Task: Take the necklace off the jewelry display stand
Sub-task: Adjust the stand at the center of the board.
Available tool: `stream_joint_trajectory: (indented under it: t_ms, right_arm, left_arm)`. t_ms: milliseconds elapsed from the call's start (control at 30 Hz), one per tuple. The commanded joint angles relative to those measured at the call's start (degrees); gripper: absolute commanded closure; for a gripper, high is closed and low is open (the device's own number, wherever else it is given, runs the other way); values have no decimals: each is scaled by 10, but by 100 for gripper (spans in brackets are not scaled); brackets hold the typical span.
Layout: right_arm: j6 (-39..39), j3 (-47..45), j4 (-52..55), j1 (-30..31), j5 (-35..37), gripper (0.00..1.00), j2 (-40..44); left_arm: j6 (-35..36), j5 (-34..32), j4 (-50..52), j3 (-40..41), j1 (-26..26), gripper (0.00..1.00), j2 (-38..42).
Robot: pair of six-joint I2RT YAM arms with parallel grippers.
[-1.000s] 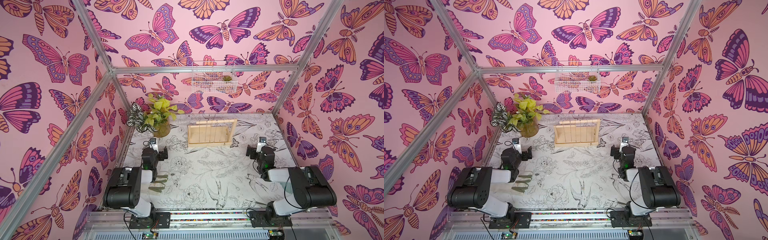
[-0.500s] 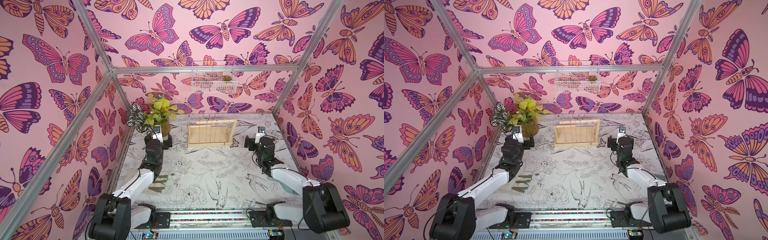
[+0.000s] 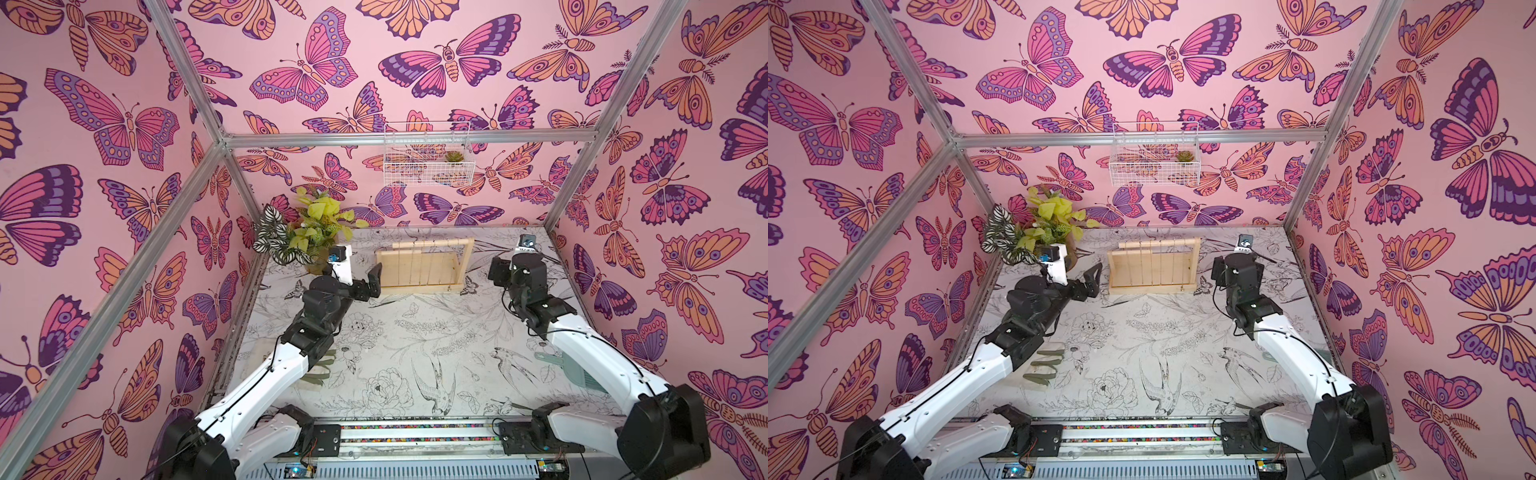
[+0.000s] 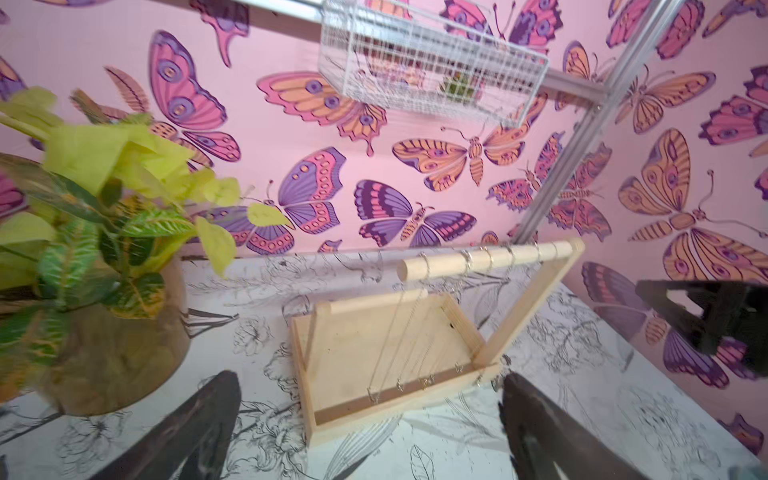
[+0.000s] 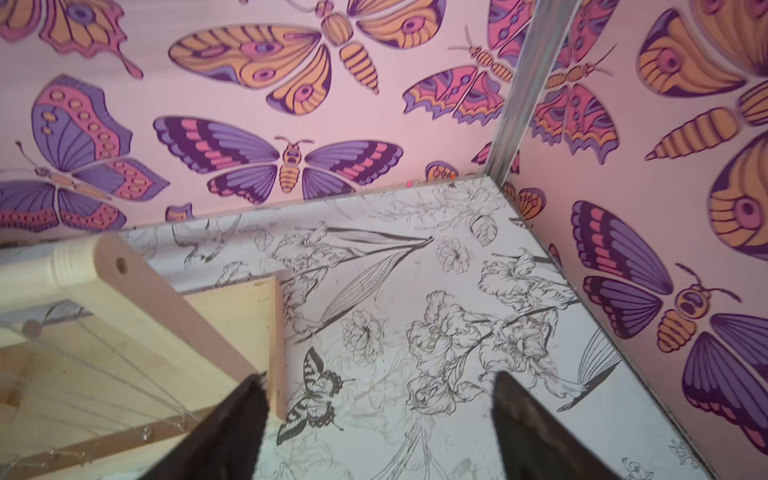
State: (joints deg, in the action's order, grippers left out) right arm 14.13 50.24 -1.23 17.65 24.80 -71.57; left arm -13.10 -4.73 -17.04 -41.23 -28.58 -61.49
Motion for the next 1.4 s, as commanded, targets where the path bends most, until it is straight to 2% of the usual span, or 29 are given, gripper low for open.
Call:
stream_joint_trajectory:
  t_ms: [0, 67, 133, 333, 467, 667, 833, 1000, 1200, 1367]
  right_arm:
    - [27, 43, 25, 2, -70, 28, -51]
    - [27, 62, 28, 3, -106, 34, -82]
    - [29, 74, 15, 3, -141, 34, -106]
    - [41, 96, -9, 4, -153, 35, -156]
    - [30, 85, -45, 3, -177, 36, -158]
    - [-4, 57, -104, 6, -193, 34, -140]
    - [-32, 67, -79, 8, -204, 33, -146]
    - [-31, -5, -101, 22, -171, 33, -82]
    - [-31, -38, -114, 22, -208, 33, -52]
    - [-42, -28, -138, 22, -257, 32, -73]
  left_arm:
    - [1, 28, 11, 8, -9, 1, -36]
    - [8, 26, 10, 0, -14, 1, -67]
    - [24, 18, -2, -7, -25, 1, -97]
    - [75, -3, -127, 13, -51, 3, -187]
    - [79, -6, -212, 20, -53, 8, -231]
    - [88, -11, -226, -7, -60, 6, -275]
    - [84, -14, -225, -18, -63, 6, -294]
    - [83, -28, -226, -8, -65, 5, -276]
    - [82, -28, -225, 0, -65, 5, -258]
    - [91, -26, -225, -4, -64, 4, -263]
